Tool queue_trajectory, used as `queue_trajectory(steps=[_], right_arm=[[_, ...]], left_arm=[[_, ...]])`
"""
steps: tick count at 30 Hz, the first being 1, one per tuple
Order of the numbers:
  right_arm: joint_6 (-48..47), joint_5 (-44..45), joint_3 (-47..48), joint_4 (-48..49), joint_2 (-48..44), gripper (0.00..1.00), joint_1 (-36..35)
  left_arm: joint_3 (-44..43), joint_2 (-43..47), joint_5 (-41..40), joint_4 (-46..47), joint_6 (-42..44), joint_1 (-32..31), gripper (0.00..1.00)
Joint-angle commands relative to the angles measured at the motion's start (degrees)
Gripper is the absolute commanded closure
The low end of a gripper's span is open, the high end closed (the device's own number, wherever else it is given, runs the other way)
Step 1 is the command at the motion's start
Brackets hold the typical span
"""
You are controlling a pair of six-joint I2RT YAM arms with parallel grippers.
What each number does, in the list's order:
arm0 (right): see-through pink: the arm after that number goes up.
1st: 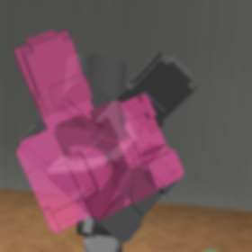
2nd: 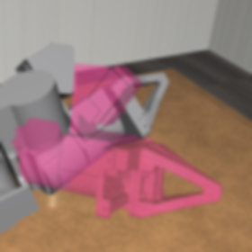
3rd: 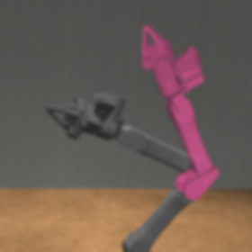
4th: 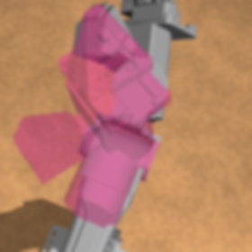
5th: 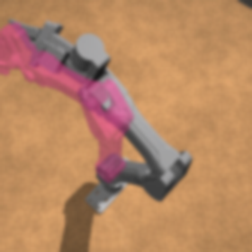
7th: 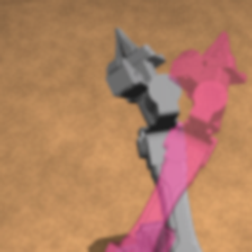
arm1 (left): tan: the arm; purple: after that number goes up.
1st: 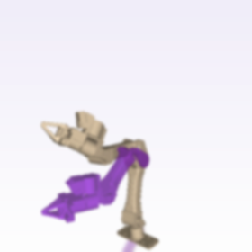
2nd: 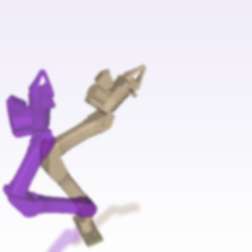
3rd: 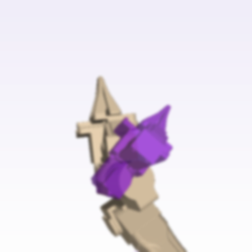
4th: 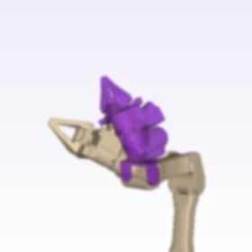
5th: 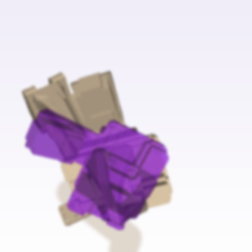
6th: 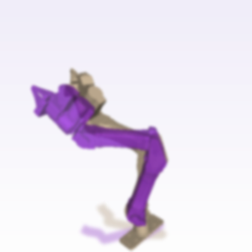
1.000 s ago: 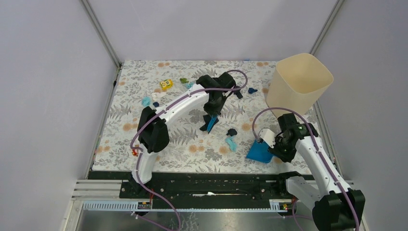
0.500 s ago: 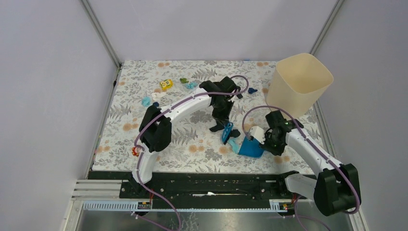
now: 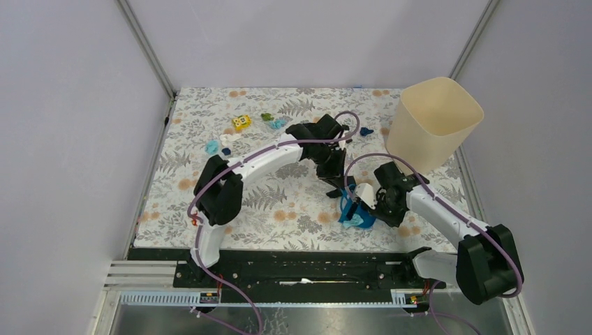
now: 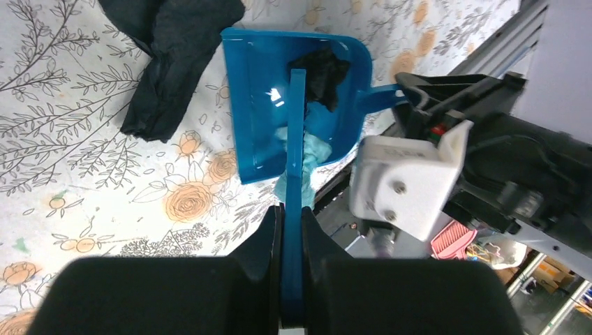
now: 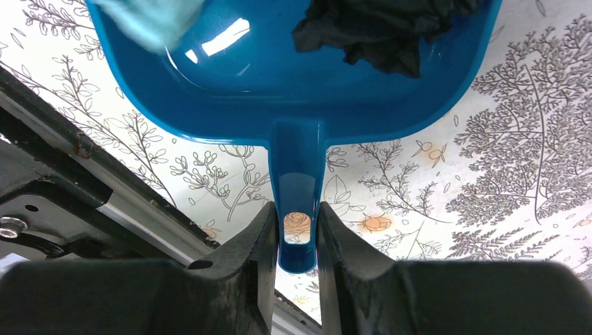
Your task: Sweep away the paper scraps from the table
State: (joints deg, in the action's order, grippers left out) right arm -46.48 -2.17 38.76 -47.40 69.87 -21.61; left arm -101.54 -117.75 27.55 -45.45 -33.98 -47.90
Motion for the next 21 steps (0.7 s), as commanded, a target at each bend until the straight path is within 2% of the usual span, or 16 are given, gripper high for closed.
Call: queue_trajectory(steps=[1, 7, 12, 21], right_arm=[[2.2, 1.1, 1.2, -0.7, -3.3, 1.0, -0.5], [2.5, 3.6, 1.9, -3.7, -6.0, 1.0, -0.4], [6.2, 8.2, 3.6, -4.3, -4.5, 1.0, -0.4], [12.8, 10.5, 9.3, -9.6, -0.2, 1.0, -0.4]], left_arm=[[-0.5, 8.9, -2.6, 0.7, -0.6, 0.5, 1.0], [-4.8, 11.9, -13.5, -8.3, 4.4, 1.6, 1.0], [-10.9, 8.4, -26.9, -15.2, 9.6, 2.4, 1.0], [-22.8, -5.9, -28.8, -18.8, 13.4, 4.0, 1.0]])
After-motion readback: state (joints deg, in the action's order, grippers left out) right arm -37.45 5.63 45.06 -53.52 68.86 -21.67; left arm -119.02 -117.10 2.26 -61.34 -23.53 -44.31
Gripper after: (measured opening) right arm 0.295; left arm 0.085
